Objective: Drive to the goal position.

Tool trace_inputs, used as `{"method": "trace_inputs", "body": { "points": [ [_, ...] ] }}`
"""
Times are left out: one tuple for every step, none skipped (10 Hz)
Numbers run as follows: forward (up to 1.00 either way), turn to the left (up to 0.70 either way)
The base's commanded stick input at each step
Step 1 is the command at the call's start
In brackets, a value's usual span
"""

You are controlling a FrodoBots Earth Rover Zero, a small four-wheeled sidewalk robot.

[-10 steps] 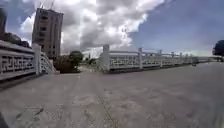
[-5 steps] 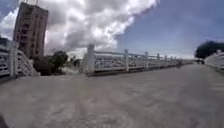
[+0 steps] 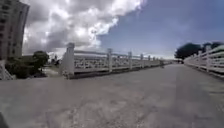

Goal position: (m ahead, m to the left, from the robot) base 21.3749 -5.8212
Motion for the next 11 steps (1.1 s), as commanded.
{"method": "trace_inputs", "body": {
  "points": [
    [0.7, -0.14],
    [0.7, -0.14],
    [0.7, -0.14],
    [0.7, -0.14],
    [0.7, -0.14],
    [0.7, -0.14],
    [0.7, -0.14],
    [0.7, -0.14],
    [0.7, -0.14],
    [0.7, -0.02],
    [0.7, 0.0]
  ]
}}
